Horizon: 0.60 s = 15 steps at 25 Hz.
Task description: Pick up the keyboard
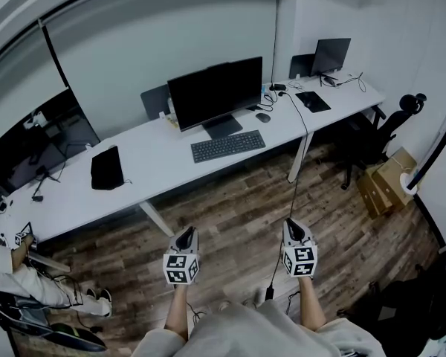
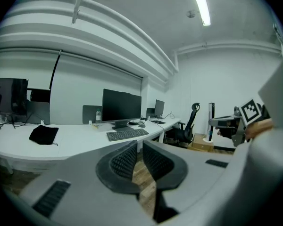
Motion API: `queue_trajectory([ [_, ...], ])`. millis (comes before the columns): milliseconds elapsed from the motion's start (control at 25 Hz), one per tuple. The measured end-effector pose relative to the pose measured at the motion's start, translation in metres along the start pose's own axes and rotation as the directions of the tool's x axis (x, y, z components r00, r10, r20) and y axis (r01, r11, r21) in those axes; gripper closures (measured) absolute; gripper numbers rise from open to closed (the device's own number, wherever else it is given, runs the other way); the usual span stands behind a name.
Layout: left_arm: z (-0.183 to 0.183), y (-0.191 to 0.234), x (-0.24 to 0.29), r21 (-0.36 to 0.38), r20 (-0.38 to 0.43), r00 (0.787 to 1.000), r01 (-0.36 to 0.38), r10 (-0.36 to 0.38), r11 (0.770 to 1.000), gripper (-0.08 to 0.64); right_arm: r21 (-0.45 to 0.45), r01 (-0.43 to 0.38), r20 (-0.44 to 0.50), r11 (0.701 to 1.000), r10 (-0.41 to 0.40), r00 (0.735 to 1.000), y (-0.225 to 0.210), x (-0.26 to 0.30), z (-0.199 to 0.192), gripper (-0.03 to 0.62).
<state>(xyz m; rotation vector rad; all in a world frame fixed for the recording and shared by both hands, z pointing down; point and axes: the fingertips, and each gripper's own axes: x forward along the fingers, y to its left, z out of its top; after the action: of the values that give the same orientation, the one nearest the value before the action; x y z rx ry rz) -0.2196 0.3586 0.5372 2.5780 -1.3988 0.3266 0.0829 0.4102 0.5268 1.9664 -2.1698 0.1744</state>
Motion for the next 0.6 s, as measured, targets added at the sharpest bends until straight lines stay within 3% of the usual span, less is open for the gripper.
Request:
queue_trajectory([
  [120,0.000,-0.001,0.000,-0.007,0.008,1.000,0.012,-0.011,1.000,0.534,0.023,-0.070,-0.003,0.997,0.070,0.998,0.009,0.004,-0.003,0.447],
  [200,0.000,-0.004,0.002,-0.014,0.009,0.999,0.036,-0.036,0.999,0.376,0.027,-0.097,-0.005,0.995,0.097,0.995,0.014,0.006,-0.004,0.295],
  [280,0.000,-0.007,0.003,-0.014,0.011,0.998,0.054,-0.054,0.998,0.290,0.020,-0.096,0.004,0.995,0.096,0.995,0.015,0.008,-0.004,0.209],
  [400,0.000,-0.009,0.004,-0.008,0.012,0.998,0.056,-0.056,0.998,0.246,0.014,-0.102,0.001,0.995,0.102,0.995,0.016,0.009,-0.006,0.172],
  [600,0.003,-0.017,0.005,0.007,0.014,0.998,0.055,-0.055,0.998,0.242,-0.003,-0.097,0.005,0.995,0.097,0.995,0.009,0.006,-0.006,0.173],
])
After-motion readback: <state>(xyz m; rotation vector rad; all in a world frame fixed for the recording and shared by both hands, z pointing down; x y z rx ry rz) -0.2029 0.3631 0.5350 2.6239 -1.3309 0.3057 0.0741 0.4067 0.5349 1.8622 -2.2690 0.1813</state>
